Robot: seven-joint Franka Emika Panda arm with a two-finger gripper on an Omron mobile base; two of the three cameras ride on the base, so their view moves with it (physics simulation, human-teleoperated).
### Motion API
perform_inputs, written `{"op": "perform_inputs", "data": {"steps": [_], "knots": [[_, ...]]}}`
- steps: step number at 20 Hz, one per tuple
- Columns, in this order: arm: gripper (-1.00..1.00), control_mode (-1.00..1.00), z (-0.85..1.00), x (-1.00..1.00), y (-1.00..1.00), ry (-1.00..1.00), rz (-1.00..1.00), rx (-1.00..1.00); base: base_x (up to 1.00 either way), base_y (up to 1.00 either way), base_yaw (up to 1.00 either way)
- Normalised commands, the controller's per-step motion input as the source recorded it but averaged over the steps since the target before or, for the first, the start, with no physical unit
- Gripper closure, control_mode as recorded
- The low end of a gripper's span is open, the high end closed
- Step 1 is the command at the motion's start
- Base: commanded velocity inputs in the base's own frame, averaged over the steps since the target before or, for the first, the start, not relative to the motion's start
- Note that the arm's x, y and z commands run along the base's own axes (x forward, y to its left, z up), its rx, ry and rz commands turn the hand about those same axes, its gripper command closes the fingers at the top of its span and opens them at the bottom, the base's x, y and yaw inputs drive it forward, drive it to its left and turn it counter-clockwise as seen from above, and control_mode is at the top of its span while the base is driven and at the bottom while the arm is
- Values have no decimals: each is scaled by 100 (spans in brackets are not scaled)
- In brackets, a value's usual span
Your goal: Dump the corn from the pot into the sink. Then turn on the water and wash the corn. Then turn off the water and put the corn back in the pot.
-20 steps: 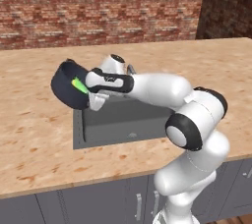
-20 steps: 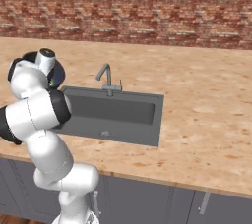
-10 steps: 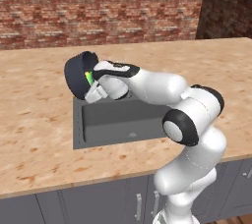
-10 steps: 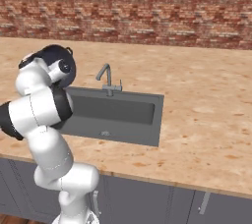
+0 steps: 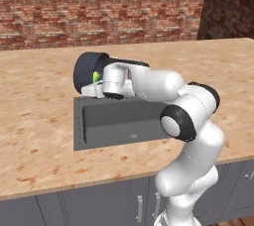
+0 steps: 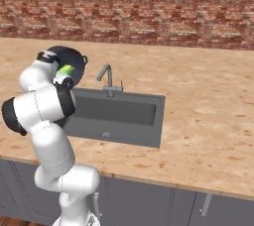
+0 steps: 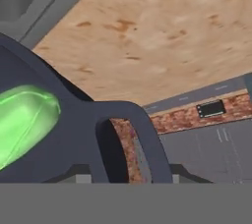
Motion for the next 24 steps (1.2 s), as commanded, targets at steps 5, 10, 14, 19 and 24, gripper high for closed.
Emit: {"op": "perform_inputs", "data": {"steps": [5, 10, 14, 19, 24], "knots": [[100, -100, 11, 37, 0, 8, -14, 42, 0, 0, 0], [100, -100, 8, 24, 0, 9, -9, 37, 0, 0, 0], [100, -100, 27, 30, -1, 2, -9, 26, 0, 0, 0], [100, -100, 30, 52, -8, 3, -11, 21, 0, 0, 0], [100, -100, 49, -11, 4, -1, -3, 10, 0, 0, 0]]}}
